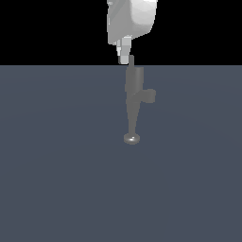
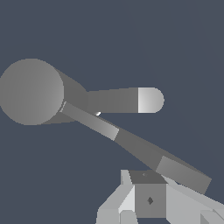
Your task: Turn on the faucet by rotating a designated handle.
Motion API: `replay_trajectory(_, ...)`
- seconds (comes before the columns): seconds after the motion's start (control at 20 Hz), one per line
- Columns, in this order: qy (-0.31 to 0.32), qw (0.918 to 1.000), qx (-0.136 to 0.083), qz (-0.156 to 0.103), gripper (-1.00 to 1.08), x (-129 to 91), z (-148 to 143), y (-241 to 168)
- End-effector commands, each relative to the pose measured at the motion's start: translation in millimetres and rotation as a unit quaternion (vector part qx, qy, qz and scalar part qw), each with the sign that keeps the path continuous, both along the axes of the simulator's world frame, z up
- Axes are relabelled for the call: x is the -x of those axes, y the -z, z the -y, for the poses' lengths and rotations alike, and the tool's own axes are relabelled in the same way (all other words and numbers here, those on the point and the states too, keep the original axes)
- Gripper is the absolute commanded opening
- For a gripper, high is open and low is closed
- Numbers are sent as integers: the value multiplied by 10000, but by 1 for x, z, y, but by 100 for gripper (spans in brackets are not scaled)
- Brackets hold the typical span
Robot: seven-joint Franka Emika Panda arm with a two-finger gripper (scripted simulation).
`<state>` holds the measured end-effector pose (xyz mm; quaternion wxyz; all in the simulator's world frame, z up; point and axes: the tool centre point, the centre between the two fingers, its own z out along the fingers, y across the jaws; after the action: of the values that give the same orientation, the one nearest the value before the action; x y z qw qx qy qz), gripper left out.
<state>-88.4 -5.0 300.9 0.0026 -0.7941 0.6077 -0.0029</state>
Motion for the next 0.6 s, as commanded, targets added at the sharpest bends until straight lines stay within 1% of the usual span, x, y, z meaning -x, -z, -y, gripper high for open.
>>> replay_trajectory(0.0,85,10000,1,-35,-100,9,20,2)
replay_trajectory(0.1,85,10000,1,-35,-100,12,24,2)
replay_trajectory(0.15,18,10000,2,-5,-100,7,13,0)
replay_trajectory(0.55,49,10000,3,-20,-100,-2,57,1)
